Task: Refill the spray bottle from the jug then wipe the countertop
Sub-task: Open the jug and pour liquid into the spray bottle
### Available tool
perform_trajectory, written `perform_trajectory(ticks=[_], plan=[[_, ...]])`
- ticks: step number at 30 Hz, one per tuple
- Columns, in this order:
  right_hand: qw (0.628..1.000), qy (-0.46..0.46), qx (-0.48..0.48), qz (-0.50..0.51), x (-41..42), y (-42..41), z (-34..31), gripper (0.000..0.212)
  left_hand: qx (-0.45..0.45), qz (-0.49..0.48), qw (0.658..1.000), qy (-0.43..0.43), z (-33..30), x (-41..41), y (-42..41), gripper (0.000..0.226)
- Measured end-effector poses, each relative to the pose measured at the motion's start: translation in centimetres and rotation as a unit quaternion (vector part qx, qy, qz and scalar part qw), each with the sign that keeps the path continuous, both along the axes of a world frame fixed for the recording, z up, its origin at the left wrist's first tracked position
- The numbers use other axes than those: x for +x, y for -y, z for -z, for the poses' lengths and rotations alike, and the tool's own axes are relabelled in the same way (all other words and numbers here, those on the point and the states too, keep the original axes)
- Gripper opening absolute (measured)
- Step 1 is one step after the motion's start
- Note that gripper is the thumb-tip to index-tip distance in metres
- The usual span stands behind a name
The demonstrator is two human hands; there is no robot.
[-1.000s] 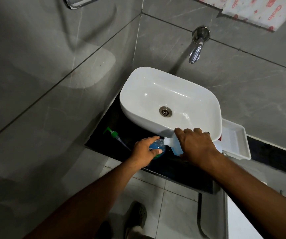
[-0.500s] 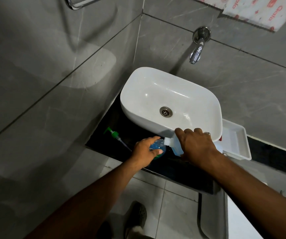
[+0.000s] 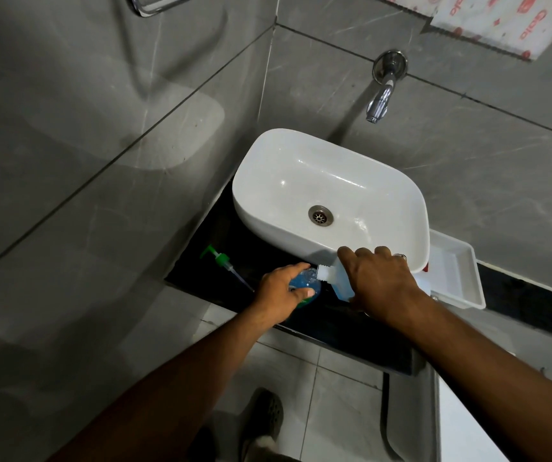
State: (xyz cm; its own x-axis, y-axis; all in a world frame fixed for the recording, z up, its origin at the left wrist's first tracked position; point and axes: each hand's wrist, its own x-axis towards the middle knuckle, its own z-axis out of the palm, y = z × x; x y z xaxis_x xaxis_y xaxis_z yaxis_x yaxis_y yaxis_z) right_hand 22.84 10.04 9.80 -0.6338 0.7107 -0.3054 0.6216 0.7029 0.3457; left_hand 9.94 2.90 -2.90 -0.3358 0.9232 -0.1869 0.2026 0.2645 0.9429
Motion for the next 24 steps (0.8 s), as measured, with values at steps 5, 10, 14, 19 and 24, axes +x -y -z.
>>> perform_trajectory(ticks=[5, 10, 14, 19, 24], plan=[[1.000, 0.000, 0.001, 0.001, -0.04, -0.01, -0.04, 0.073, 0.001, 0.000, 1.000, -0.001, 0.05, 0.03, -0.04, 0.056], [1.000, 0.001, 0.003, 0.000, -0.15, 0.02, -0.03, 0.071, 0.001, 0.002, 1.000, 0.002, 0.14, -0.03, -0.05, 0.056], [1.000, 0.007, 0.003, 0.003, -0.30, 0.01, -0.05, 0.072, 0.000, 0.001, 1.000, -0.001, 0.14, -0.05, -0.12, 0.056], [1.000, 0.012, 0.005, 0.003, -0.24, 0.02, -0.01, 0.073, 0.000, 0.000, 1.000, 0.004, 0.11, 0.01, -0.11, 0.057], [1.000, 0.015, 0.008, 0.003, -0.30, -0.01, -0.01, 0.071, -0.005, 0.000, 1.000, 0.003, -0.07, 0.01, -0.04, 0.056]])
